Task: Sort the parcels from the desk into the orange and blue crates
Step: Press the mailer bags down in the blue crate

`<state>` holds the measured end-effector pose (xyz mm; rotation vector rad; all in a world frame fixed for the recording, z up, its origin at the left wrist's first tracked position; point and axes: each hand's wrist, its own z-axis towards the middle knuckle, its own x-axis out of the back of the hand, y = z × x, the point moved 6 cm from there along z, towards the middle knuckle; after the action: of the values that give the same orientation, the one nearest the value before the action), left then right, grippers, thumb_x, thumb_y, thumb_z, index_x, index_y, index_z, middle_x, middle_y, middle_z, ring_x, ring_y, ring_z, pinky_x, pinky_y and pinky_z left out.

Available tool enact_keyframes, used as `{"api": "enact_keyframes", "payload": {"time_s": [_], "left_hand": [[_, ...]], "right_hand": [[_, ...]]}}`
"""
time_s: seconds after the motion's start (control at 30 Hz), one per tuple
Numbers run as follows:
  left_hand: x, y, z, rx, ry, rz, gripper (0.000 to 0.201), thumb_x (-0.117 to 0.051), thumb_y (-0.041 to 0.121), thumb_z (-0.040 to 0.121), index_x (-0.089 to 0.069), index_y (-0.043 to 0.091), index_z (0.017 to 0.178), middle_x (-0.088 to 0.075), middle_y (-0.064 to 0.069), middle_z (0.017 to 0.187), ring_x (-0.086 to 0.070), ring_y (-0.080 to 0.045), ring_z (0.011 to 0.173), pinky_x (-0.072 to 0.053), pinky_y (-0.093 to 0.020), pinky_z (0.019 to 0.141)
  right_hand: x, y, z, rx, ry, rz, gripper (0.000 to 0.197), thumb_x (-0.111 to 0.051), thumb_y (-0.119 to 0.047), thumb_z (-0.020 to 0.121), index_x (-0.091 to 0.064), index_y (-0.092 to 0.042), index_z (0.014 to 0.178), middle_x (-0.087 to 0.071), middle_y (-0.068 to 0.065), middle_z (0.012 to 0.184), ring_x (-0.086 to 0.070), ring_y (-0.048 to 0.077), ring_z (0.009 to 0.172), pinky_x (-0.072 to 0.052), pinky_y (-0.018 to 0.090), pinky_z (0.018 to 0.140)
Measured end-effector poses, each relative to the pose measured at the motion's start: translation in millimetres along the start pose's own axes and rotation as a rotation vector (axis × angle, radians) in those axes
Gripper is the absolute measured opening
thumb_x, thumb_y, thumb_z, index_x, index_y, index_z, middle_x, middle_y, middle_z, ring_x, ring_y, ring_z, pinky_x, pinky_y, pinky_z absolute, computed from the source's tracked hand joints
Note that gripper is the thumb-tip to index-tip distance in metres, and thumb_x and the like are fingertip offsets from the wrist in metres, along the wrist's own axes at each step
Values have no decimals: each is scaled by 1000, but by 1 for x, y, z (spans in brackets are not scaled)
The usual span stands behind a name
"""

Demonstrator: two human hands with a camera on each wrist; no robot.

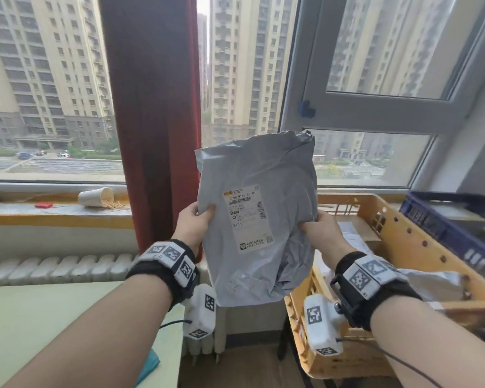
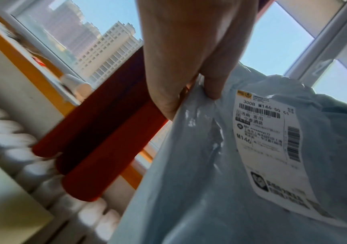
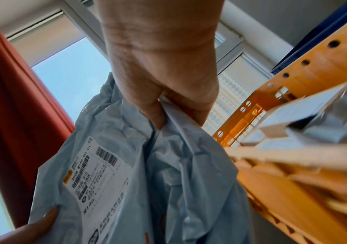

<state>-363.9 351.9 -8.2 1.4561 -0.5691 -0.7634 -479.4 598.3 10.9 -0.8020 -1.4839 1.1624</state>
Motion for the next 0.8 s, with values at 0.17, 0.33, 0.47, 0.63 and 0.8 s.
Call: {"api": "enact_keyframes", "payload": {"time_s": [0.17,0.33,0.47,0.63,0.8], "left_hand": [[-78,22,-1,-13,-84,-4,18,-61,18,94,-61,7,108,-69,-12,101,-66,-30,92,-55,-44,86],[-159,35,-8,-17,-138,19,10,-63,24,93,-66,15,96,-71,-13,100,-67,-29,88,-56,-45,83],[-220,33,-14,6,-153,-15,24,-64,29,91,-66,11,107,-72,-12,99,-69,-30,88,-58,-47,81],[-302,21,-20,-18,-124,-62,18,-64,28,89,-67,12,96,-72,-14,97,-69,-32,89,-56,-52,84],[-396,2,-23,14,-142,-119,30,-68,32,84,-67,10,104,-71,-13,100,-69,-34,94,-56,-54,85]], "right_hand": [[73,7,14,0,63,26,27,-52,3,87,-65,-15,102,-69,8,103,-64,30,100,-54,43,92],[146,15,23,4,128,80,20,-55,-3,89,-63,-21,89,-70,8,99,-65,27,93,-56,45,87],[203,27,28,41,231,148,13,-69,-21,88,-60,-19,97,-69,7,104,-65,26,97,-53,46,93],[278,61,30,-33,311,147,68,-70,-51,85,-45,-12,134,-58,4,124,-58,22,112,-47,41,99],[358,99,27,-94,415,146,93,-70,-61,80,-29,-13,148,-44,-1,138,-45,23,128,-40,42,106]]}}
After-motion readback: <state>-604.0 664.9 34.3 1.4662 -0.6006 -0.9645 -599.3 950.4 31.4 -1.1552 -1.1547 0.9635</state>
